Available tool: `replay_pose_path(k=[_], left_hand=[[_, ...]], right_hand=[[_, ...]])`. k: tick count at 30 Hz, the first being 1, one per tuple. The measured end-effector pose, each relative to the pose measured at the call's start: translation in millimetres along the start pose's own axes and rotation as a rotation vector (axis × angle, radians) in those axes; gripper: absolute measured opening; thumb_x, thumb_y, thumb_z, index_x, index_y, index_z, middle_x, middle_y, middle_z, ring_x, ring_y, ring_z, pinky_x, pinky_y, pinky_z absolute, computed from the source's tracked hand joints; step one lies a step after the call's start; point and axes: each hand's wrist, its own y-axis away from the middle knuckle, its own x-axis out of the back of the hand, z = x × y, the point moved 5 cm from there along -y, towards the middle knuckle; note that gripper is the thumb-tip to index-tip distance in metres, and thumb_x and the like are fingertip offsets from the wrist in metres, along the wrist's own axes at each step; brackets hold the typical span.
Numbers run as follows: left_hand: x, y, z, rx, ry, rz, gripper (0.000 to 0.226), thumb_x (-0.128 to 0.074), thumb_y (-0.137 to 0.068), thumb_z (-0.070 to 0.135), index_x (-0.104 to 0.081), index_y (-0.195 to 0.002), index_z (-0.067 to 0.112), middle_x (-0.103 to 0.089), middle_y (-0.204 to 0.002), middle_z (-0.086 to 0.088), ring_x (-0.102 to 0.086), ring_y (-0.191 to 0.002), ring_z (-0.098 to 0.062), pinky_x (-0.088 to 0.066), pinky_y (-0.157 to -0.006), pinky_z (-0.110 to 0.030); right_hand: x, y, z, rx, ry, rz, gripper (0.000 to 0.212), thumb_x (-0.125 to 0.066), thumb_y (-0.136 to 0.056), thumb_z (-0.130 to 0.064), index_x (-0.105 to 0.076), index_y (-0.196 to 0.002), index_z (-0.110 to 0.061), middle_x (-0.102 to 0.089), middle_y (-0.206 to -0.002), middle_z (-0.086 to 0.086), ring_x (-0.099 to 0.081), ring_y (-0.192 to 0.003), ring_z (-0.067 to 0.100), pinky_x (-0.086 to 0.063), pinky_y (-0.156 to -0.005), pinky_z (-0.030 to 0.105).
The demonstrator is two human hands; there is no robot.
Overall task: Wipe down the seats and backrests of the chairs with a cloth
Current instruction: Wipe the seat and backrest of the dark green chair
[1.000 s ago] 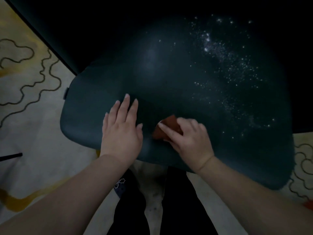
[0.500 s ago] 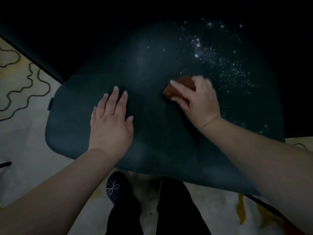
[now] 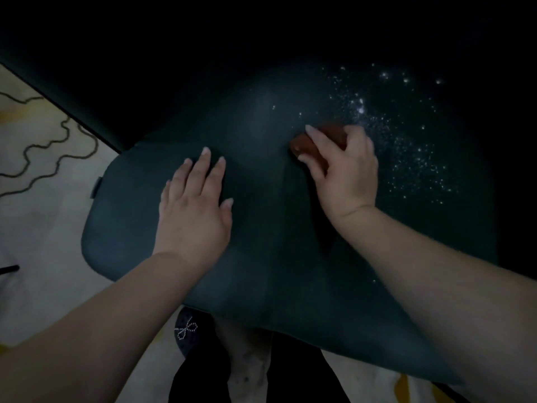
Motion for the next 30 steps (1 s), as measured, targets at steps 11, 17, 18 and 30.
replay_pose_path(k=[11,17,18,30], left_hand=[[8.8,-31.5,-0.9,0.044,-0.005,0.005,0.061,-0.042,-0.098,0.033,-0.018,-0.153,0.023,-0.008,-0.161,0.006,-0.006,-0.146,-0.02,-0.013,-0.116,-0.048],[13.0,-43.9,2.9,0.046,-0.014,0.01,0.062,-0.042,-0.096,0.034,-0.018,-0.153,0.022,-0.008,-0.161,0.005,-0.008,-0.145,-0.02,-0.013,-0.118,-0.047],[12.9,-45.5,4.0,0.044,-0.013,0.01,0.062,-0.042,-0.096,0.034,-0.018,-0.152,0.022,-0.009,-0.161,0.005,-0.009,-0.145,-0.021,-0.014,-0.118,-0.047],[11.6,-48.0,3.6,0.051,-0.002,-0.007,0.065,-0.041,-0.097,0.035,-0.014,-0.153,0.015,-0.006,-0.161,0.001,-0.008,-0.145,-0.02,-0.011,-0.12,-0.04]], right_hand=[[-14.5,-31.1,-16.4,-0.001,-0.019,0.003,0.043,-0.064,-0.089,-0.04,-0.059,-0.131,-0.035,-0.052,-0.119,0.015,-0.048,-0.105,0.035,-0.044,-0.088,0.045],[-16.2,-40.2,-62.7,0.146,-0.156,0.008,0.041,-0.065,-0.086,-0.036,-0.064,-0.127,-0.027,-0.054,-0.114,0.019,-0.051,-0.101,0.037,-0.047,-0.083,0.045],[-19.7,-48.2,-71.9,0.227,-0.139,-0.025,0.041,-0.065,-0.086,-0.037,-0.064,-0.126,-0.027,-0.055,-0.113,0.019,-0.052,-0.1,0.038,-0.046,-0.082,0.045],[-11.9,-66.8,-44.4,-0.057,-0.19,0.063,0.042,-0.068,-0.087,-0.035,-0.063,-0.128,-0.028,-0.05,-0.119,0.015,-0.047,-0.107,0.033,-0.043,-0.092,0.039]])
